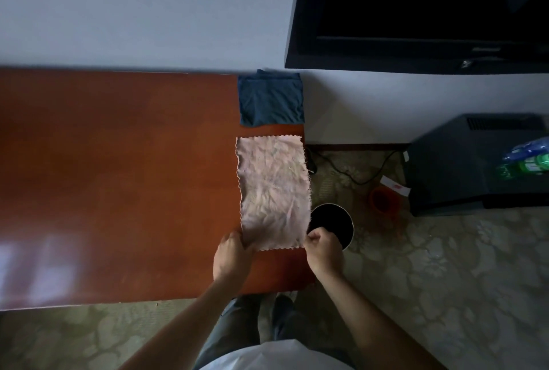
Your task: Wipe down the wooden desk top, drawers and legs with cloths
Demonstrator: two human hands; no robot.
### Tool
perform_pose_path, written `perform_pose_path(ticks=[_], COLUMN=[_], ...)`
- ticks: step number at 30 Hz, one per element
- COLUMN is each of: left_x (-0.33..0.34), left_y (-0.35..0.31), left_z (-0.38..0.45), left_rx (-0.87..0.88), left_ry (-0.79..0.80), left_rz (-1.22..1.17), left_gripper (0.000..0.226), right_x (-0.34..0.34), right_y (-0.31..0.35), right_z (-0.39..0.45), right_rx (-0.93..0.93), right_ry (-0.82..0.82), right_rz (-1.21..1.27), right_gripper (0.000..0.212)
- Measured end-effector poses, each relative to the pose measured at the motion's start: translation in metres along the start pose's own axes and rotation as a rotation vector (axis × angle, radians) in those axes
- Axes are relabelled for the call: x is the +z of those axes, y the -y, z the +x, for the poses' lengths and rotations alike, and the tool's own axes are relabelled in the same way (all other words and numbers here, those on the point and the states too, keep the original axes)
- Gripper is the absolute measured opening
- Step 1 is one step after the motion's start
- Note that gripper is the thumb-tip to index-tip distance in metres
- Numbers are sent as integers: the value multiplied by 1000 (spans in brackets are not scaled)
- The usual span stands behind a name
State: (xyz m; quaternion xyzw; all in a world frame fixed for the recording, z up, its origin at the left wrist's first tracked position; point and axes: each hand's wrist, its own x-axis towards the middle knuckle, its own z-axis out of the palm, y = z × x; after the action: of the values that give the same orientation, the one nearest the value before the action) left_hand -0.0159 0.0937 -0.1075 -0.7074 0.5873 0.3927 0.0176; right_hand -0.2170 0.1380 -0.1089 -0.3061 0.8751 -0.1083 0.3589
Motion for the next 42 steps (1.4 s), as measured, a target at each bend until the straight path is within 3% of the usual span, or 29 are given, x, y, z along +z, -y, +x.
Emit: perform_pose_path(ticks=[2, 6, 12, 17, 20, 25, 31, 33, 35, 37, 39, 40, 42], left_x=[3, -1, -33, -64, -81, -97, -102, -99, -93, -80, -62, -52, -41], left_y=[-2, 3, 4, -15, -36, -65, -93, -99, -98, -90, -77, -70, -63], left_z=[3, 6, 2, 12, 37, 99, 158, 167, 168, 162, 157, 156, 159], left_rx=[-32, -33, -56, -57, -60, -86, -95, -42, 125, 491, 805, 865, 792], left_ry=[-33, -51, -1, -12, 13, 5, -16, -56, -192, -286, -281, -266, -172], left_rz=[-26, -106, -527, -928, -1032, -1047, -1055, -896, -521, -153, 227, 411, 663], left_gripper=[13, 19, 12, 21, 12, 2, 14, 29, 34, 37, 40, 44, 62], right_x=[3, 2, -21, -47, -60, -68, -58, -51, -43, -34, -19, -11, 1], right_y=[1, -2, 3, 31, 58, 108, 146, 148, 143, 128, 110, 103, 97], right_z=[-3, -2, 0, 7, 23, 71, 126, 140, 145, 143, 136, 134, 130], right_rx=[-3, 62, 129, 131, 140, 132, 135, 79, -86, -411, -729, -827, -869], right_ry=[4, 35, 139, 227, 280, 303, 241, 219, 122, -92, -192, -176, -137], right_rz=[20, 211, 650, 903, 1063, 1121, 1027, 879, 591, 127, -295, -438, -562], right_gripper=[6, 10, 10, 9, 10, 19, 37, 56, 62, 46, 36, 39, 53])
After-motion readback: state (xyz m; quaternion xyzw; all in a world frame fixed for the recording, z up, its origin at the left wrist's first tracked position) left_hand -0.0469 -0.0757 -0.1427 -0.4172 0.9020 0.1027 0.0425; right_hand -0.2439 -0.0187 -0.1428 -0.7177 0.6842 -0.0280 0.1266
